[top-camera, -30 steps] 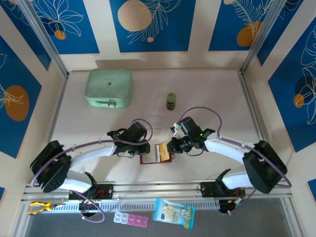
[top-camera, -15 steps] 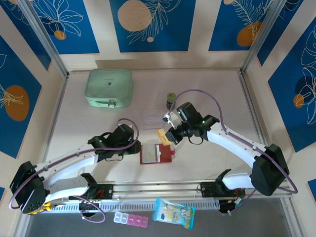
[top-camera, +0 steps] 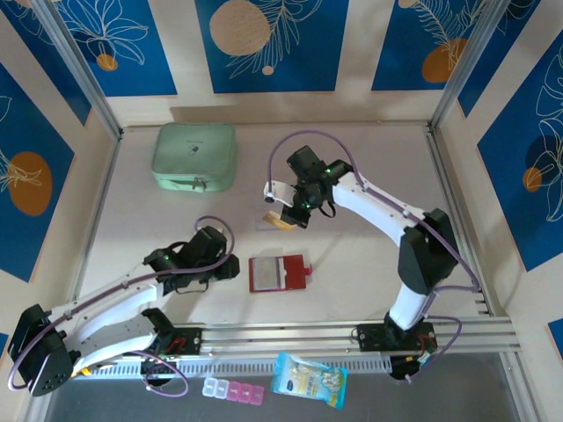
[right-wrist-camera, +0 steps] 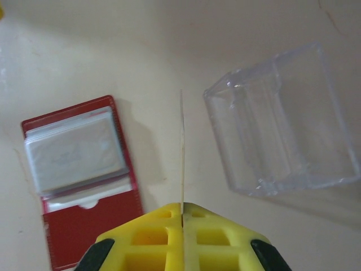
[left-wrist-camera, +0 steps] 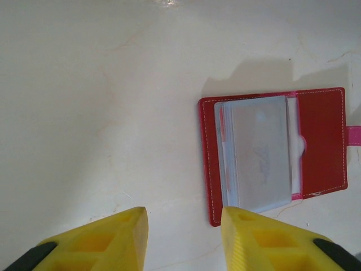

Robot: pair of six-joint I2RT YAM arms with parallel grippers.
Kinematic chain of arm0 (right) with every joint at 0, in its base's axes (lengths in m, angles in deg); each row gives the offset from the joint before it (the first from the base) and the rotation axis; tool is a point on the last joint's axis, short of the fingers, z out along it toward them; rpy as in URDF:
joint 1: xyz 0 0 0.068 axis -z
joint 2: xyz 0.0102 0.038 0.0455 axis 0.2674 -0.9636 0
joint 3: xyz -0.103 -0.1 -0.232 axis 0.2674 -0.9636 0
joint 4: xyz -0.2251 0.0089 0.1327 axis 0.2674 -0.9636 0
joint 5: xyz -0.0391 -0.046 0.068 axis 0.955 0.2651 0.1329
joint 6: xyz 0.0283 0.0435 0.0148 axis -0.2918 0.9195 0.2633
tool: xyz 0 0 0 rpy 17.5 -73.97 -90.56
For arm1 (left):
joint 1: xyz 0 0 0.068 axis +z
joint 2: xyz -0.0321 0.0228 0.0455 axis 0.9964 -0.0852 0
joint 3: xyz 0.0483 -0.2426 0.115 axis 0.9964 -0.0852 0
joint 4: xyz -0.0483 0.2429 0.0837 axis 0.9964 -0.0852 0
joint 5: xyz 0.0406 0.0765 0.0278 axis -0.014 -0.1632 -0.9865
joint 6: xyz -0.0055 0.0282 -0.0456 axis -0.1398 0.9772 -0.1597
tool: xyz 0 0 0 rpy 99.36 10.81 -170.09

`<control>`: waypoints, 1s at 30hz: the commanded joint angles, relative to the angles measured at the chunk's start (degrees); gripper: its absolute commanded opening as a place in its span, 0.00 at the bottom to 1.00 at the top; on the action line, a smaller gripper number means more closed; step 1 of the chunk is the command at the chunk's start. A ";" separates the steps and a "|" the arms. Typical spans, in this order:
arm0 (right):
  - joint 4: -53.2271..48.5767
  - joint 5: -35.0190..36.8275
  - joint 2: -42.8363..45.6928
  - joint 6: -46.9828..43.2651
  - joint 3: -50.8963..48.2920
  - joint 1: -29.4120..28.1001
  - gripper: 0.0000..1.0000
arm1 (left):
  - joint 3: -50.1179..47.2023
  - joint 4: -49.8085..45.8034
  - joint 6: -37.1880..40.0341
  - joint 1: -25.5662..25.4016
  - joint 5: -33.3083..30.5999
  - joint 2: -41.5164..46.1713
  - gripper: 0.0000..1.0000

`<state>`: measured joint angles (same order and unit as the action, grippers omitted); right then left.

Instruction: Take the credit cards out of the card holder

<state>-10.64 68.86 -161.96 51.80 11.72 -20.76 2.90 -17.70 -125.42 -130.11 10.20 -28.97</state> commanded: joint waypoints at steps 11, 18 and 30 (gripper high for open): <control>-9.11 -2.79 -15.55 -11.56 17.72 2.67 0.00 | -1.92 -1.63 -0.48 2.12 1.29 1.43 0.39; -12.04 -3.27 -18.80 -13.45 22.40 2.61 0.00 | -2.66 -1.00 -0.14 3.11 2.03 1.43 0.39; -13.53 -3.65 -20.41 -16.47 26.01 3.82 0.00 | -1.83 2.53 1.70 5.33 3.88 -2.92 0.39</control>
<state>-22.44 66.87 -180.76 37.48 36.11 -17.44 0.61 -16.74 -125.00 -125.69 12.71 -30.74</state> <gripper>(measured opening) 0.050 0.388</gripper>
